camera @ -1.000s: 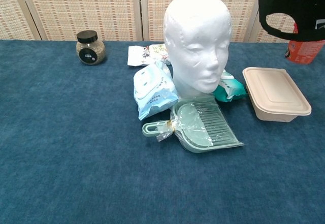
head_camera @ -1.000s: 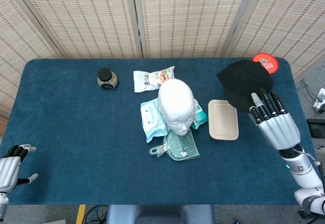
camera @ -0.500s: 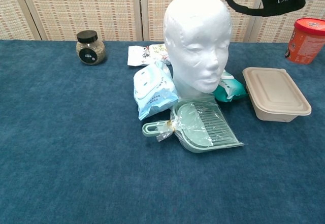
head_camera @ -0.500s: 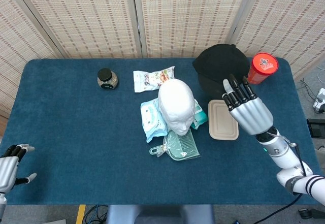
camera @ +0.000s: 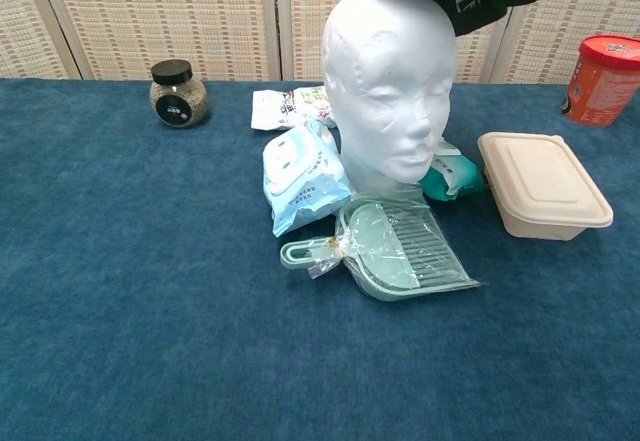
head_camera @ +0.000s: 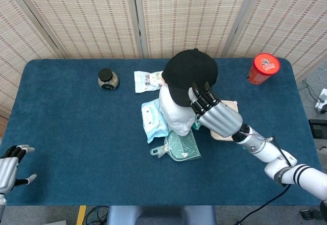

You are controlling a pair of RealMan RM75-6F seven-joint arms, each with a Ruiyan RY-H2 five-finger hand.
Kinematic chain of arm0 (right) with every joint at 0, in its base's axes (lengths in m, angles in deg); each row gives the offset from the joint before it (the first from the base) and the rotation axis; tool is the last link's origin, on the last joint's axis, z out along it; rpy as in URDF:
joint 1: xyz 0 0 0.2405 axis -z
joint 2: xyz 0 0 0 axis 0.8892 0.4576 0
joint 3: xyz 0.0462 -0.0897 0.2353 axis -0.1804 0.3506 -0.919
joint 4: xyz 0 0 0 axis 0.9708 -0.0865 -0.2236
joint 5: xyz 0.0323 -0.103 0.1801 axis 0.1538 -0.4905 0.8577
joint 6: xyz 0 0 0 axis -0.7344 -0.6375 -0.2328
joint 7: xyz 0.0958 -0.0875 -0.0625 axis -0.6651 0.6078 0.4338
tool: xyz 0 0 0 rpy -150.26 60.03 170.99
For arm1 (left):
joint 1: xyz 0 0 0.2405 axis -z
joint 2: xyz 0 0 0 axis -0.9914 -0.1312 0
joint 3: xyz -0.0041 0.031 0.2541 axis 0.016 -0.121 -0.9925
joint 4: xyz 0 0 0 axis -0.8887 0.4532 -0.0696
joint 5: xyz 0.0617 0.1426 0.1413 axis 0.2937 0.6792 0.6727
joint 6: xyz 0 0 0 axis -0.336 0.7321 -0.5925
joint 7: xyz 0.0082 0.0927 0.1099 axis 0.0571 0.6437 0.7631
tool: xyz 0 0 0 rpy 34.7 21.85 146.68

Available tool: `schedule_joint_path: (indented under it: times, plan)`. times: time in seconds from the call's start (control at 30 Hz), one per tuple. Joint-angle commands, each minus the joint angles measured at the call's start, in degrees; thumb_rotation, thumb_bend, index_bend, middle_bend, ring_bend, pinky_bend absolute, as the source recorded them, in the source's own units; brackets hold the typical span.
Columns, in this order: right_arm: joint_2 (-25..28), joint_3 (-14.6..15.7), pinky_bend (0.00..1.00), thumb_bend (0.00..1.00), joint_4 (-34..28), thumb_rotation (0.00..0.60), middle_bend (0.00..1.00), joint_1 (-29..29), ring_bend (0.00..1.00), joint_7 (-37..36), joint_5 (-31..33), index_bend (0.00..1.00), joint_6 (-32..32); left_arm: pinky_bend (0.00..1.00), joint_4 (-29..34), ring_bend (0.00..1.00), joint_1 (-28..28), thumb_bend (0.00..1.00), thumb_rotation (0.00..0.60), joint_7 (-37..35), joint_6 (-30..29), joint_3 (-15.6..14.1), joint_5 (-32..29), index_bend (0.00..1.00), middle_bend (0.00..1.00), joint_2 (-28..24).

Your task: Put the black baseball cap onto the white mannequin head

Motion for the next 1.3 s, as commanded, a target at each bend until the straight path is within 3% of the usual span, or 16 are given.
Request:
schedule_joint_path:
  times: [0.03,0.9,1.3]
  plan:
    - [0.1,0.3,0.33,0.47,-1.0,0.600,0.36,-0.6,0.21,0.9,-1.1,0.74,0.4,0.41,0.1,0.16,-0.1,0.02,0.600,-0.2,-0.1,0.0,0.0,0.28,0.23,-0.2]
    - [0.8,6.7,0.33,0.47,-5.8,0.600,0.37,1.2,0.21,11.1,-14.1,0.76,0.4,0.41,0.2,0.16,-0.1,0.02,0.600,0.5,0.3,0.1,-0.7,0.28,0.23,-0.2]
    - [-0.5,7.5,0.33,0.47,-4.7,0.600,0.38,4.6,0.21,10.8,-11.2,0.75,1.5,0.41,0.2,0.16,0.0,0.02,0.600,0.4,0.6,0.0,-0.7,0.28,0.23,-0.3]
